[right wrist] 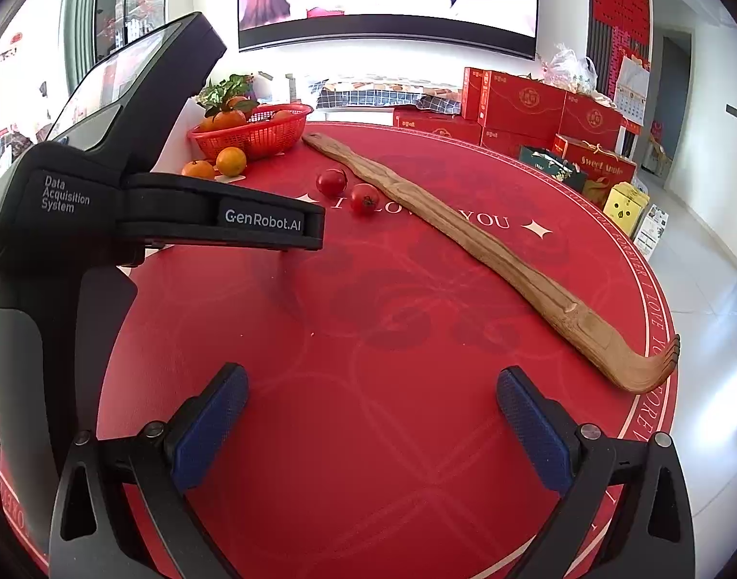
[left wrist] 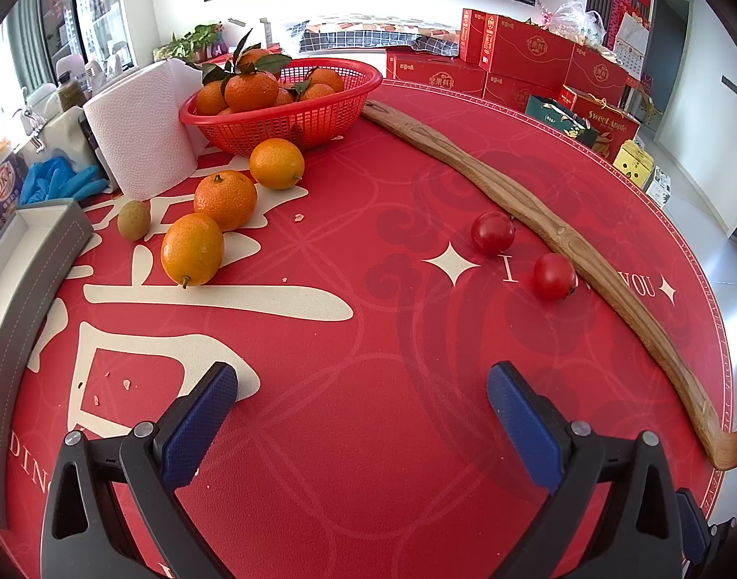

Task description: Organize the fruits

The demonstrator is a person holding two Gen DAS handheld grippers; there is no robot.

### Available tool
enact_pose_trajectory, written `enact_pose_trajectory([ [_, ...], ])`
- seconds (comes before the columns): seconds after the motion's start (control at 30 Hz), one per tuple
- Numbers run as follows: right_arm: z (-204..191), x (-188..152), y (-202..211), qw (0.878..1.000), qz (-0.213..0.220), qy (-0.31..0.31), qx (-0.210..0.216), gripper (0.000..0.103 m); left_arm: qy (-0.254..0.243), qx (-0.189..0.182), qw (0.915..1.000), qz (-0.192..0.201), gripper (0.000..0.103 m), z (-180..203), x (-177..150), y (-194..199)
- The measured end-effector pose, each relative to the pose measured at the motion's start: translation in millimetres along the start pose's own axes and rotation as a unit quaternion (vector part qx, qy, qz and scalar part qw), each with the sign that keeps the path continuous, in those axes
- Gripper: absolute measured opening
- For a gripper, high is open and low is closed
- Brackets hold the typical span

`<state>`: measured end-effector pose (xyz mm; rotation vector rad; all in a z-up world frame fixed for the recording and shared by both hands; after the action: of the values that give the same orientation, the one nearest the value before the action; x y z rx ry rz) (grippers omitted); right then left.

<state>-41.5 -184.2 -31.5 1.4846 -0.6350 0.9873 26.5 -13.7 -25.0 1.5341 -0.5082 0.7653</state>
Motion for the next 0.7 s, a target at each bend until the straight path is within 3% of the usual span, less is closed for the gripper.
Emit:
enact_pose_trajectory([
  [0.7, -7.5, 1.1, -4.5, 1.0, -0.003, 0.004, 0.009, 0.103, 0.0, 0.0, 1.0, 0.0, 0.103, -0.7, -1.5, 1.2],
])
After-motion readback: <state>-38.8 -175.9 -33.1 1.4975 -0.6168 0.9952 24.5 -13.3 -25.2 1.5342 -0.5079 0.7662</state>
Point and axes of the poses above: each gripper's, at about its wrist camera, not at the fingertips, and y roughly against the way its jaws point, z to its right, x to its top, the point moved 4 cm from there along -y, roughly the way its jaws point, and after that the axes turned 11 degrees about z, right-handed, at the moved point
